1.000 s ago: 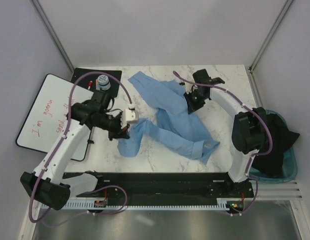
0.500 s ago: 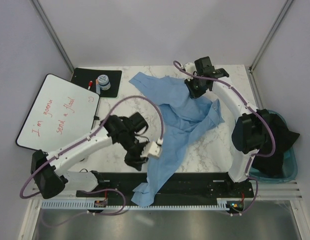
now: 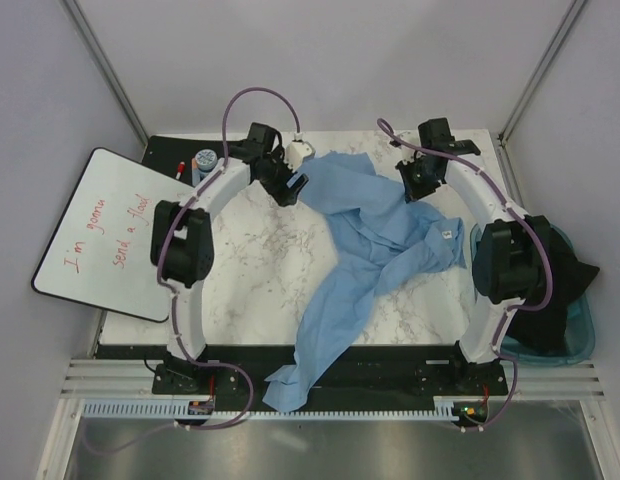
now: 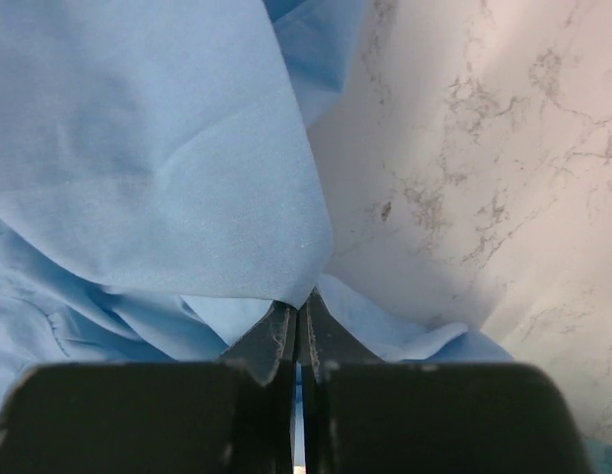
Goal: Fold and stack the long sleeve shirts
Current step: Flatten the shirt out
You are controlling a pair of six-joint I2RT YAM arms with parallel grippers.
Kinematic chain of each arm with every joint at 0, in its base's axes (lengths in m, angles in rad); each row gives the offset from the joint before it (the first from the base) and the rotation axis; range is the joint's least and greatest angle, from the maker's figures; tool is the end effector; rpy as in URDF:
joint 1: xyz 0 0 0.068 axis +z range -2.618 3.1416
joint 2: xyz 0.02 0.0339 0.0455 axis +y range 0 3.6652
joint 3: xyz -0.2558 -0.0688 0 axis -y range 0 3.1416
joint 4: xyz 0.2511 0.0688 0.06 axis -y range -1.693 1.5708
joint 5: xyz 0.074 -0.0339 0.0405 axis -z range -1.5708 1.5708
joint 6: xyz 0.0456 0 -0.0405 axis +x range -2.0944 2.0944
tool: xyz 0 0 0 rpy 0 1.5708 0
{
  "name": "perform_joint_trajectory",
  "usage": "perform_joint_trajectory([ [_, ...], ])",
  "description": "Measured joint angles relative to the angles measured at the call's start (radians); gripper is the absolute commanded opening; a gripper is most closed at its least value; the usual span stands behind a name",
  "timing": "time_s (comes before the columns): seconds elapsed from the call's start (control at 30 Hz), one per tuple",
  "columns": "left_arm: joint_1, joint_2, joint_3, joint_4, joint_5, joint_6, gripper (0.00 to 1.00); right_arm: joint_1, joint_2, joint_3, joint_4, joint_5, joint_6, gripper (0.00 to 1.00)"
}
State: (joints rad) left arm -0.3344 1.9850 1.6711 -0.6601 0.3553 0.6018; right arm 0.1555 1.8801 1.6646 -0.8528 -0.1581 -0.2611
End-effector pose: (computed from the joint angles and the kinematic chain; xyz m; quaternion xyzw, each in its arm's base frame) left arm 0.4160 -0.1613 0.2306 0.4708 0.8161 -0.1288 0.3093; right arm 0.4072 0.0711 0.2578 -0.2189 0.9406 0.0633 0.2515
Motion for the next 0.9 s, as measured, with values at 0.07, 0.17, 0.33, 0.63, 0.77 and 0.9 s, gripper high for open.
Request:
perform_joint_trajectory([
  [0.07,0.008,0.133,0.138,0.027,-0.034,-0.029,0.89,0.006,0.000,-0.002,-0.004,-0.019,0.000,0.05],
  [0.17,0.013,0.274,0.300,0.048,-0.085,-0.046,0.92,0.016,0.000,-0.010,-0.011,-0.041,0.000,0.06],
  [0.33,0.007,0.434,0.489,0.048,-0.187,-0.048,0.93,0.021,0.000,-0.022,-0.024,-0.070,-0.004,0.07],
  [0.63,0.003,0.509,0.552,-0.118,-0.163,-0.047,0.53,0.030,0.000,-0.056,-0.033,-0.134,-0.033,0.08],
  [0.77,0.003,0.493,0.518,-0.212,-0.078,-0.026,0.18,0.063,-0.001,-0.082,-0.047,-0.169,-0.061,0.08],
  [0.9,0.005,0.339,0.256,-0.222,-0.008,-0.017,0.03,0.100,-0.005,-0.124,-0.057,-0.199,-0.085,0.07],
])
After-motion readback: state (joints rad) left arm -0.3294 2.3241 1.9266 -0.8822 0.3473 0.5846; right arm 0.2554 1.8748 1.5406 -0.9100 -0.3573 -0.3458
